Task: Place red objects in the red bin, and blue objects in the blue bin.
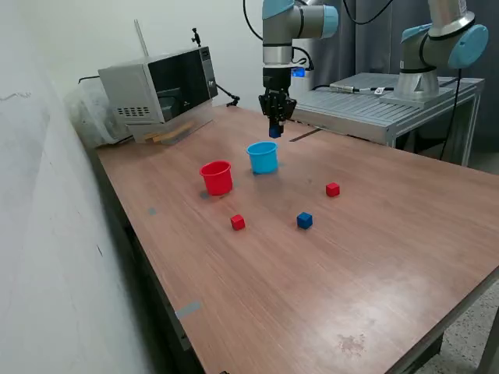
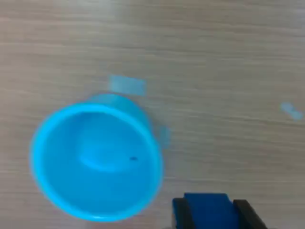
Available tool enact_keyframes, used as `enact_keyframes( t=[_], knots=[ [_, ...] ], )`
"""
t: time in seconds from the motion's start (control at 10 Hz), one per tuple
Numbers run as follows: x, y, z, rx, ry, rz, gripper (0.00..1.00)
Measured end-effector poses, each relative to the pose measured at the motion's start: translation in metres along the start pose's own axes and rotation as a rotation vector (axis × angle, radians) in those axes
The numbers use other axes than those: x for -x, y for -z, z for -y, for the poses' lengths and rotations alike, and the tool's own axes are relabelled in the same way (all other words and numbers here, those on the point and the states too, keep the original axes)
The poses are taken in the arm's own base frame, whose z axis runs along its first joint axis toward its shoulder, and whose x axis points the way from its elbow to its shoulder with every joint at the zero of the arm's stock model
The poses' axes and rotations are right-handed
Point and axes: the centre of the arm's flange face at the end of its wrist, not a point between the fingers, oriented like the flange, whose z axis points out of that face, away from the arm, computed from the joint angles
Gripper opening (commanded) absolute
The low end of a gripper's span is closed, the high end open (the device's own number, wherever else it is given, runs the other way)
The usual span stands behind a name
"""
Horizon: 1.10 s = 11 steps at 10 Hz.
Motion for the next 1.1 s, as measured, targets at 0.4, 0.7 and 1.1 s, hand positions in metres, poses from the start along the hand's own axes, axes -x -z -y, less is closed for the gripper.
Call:
enact_keyframes(
  t=[0.4, 0.7, 1.1],
  knots=[
    [0.049, -0.015, -0.003, -0.017, -0.051, 0.006, 1.00],
    [0.055, -0.027, -0.006, -0.031, -0.053, 0.000, 1.00],
    [0.055, -0.030, -0.006, -0.034, -0.053, 0.000, 1.00]
  ],
)
